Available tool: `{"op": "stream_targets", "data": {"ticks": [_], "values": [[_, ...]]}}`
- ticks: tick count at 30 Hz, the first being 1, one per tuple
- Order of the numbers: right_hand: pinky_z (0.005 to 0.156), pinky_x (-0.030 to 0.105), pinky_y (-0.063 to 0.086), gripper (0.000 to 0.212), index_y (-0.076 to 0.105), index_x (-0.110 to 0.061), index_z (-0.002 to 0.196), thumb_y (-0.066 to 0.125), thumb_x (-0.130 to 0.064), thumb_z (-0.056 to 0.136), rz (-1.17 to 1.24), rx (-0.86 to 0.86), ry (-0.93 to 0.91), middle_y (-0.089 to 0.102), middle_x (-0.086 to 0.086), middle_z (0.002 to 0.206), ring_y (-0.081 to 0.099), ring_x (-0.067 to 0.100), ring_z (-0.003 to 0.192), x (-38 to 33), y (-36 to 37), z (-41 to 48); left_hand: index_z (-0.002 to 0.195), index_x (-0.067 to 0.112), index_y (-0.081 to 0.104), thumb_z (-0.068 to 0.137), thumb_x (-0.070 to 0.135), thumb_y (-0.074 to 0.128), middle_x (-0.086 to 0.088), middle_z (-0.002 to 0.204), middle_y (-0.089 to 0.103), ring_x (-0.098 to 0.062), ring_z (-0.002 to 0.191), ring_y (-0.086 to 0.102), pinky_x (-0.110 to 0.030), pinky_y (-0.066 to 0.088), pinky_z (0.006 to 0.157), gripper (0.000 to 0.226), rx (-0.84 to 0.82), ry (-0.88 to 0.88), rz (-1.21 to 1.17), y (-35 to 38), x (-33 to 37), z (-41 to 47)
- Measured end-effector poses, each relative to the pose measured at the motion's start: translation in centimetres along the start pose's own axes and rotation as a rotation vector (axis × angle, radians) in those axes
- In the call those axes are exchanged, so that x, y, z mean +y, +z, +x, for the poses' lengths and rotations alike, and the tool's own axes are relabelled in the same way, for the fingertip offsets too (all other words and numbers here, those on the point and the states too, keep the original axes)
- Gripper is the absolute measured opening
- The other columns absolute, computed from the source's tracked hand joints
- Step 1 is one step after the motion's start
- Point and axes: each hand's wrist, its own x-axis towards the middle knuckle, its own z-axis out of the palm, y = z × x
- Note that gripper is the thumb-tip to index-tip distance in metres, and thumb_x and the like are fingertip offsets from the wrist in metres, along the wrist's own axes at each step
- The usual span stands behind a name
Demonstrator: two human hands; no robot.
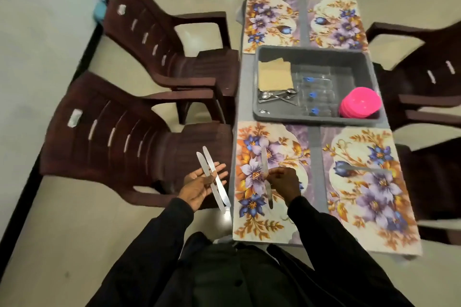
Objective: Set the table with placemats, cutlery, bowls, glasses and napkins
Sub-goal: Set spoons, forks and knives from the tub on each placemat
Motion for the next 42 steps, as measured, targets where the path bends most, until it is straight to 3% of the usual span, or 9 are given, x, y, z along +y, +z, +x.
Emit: {"op": "stream_targets", "data": {"ticks": [4,9,11,15,20,26,29,37,42], "values": [[0.075,0.029,0.049,0.009,0.077,-0.002,0.084,0.082,-0.010,0.081,0.022,0.139,0.128,0.071,0.007,0.078,0.063,0.016,0.075,2.4,-1.2,-0.9,0.134,-0.004,0.057,0.099,-0.008,0.053,-0.017,0.132,0.068,-0.035,0.120,0.067,-0.045,0.059,0.095,0.035,-0.043,-0.069,0.096,1.1,0.8,2.4],[0.071,0.026,0.041,0.013,0.072,-0.008,0.067,0.077,-0.007,0.079,0.002,0.321,0.329,0.061,0.008,0.068,0.058,0.015,0.074,6.0,-0.3,-2.4,0.133,-0.004,0.058,0.098,-0.005,0.055,-0.019,0.134,0.067,-0.036,0.124,0.065,-0.048,0.055,0.099,0.035,-0.122,-0.161,0.209,0.8,2.1,5.2],[0.073,0.026,0.046,0.003,0.078,-0.002,0.079,0.076,-0.004,0.081,0.035,0.400,0.412,0.068,0.009,0.077,0.062,0.017,0.081,6.2,0.6,-3.4,0.135,-0.006,0.056,0.098,-0.005,0.055,-0.019,0.133,0.067,-0.037,0.123,0.065,-0.048,0.056,0.098,0.037,-0.156,-0.198,0.257,0.7,2.9,6.0],[0.068,0.033,0.054,0.014,0.072,-0.007,0.065,0.071,-0.003,0.079,0.094,0.541,0.554,0.073,0.012,0.078,0.069,0.026,0.080,6.4,3.0,-4.3,0.135,-0.007,0.056,0.100,-0.006,0.052,-0.020,0.133,0.067,-0.036,0.116,0.068,-0.046,0.061,0.091,0.035,-0.210,-0.265,0.329,-0.2,5.1,7.8],[0.070,0.035,0.058,0.010,0.073,-0.008,0.072,0.069,-0.016,0.075,0.131,0.694,0.663,0.073,0.012,0.080,0.070,0.033,0.082,7.0,5.7,-2.8,0.132,-0.004,0.057,0.102,-0.005,0.049,-0.019,0.133,0.067,-0.035,0.119,0.067,-0.043,0.062,0.089,0.032,-0.280,-0.332,0.438,-1.5,8.0,9.9],[0.071,0.035,0.055,0.026,0.073,-0.002,0.084,0.069,-0.025,0.073,0.127,0.753,0.723,0.073,0.018,0.084,0.071,0.037,0.083,9.1,7.8,0.4,0.138,-0.006,0.054,0.103,-0.005,0.048,-0.019,0.132,0.068,-0.037,0.120,0.066,-0.046,0.060,0.092,0.036,-0.296,-0.356,0.498,-2.7,10.0,11.3],[0.084,0.040,0.058,0.033,0.074,-0.002,0.096,0.072,-0.031,0.081,0.101,0.775,0.723,0.074,0.018,0.095,0.071,0.038,0.091,8.5,8.3,0.5,0.136,-0.004,0.055,0.102,-0.003,0.050,-0.018,0.131,0.068,-0.035,0.117,0.069,-0.044,0.062,0.089,0.034,-0.297,-0.370,0.504,-3.1,10.6,11.7],[0.091,0.036,0.051,0.024,0.071,-0.002,0.109,0.067,-0.018,0.092,0.025,0.774,0.565,0.072,0.017,0.111,0.067,0.035,0.104,6.4,9.1,-2.7,0.137,-0.005,0.055,0.102,-0.004,0.050,-0.018,0.128,0.070,-0.035,0.115,0.070,-0.046,0.061,0.090,0.035,-0.286,-0.399,0.511,-3.5,10.4,12.0],[0.109,0.045,0.044,0.057,0.048,-0.018,0.138,0.064,-0.043,0.089,0.036,0.648,0.458,0.052,0.009,0.134,0.050,0.030,0.124,6.3,10.1,-3.3,0.137,-0.005,0.054,0.102,-0.005,0.050,-0.019,0.130,0.069,-0.036,0.117,0.069,-0.046,0.061,0.090,0.035,-0.280,-0.404,0.519,-3.5,9.8,11.8]]}}
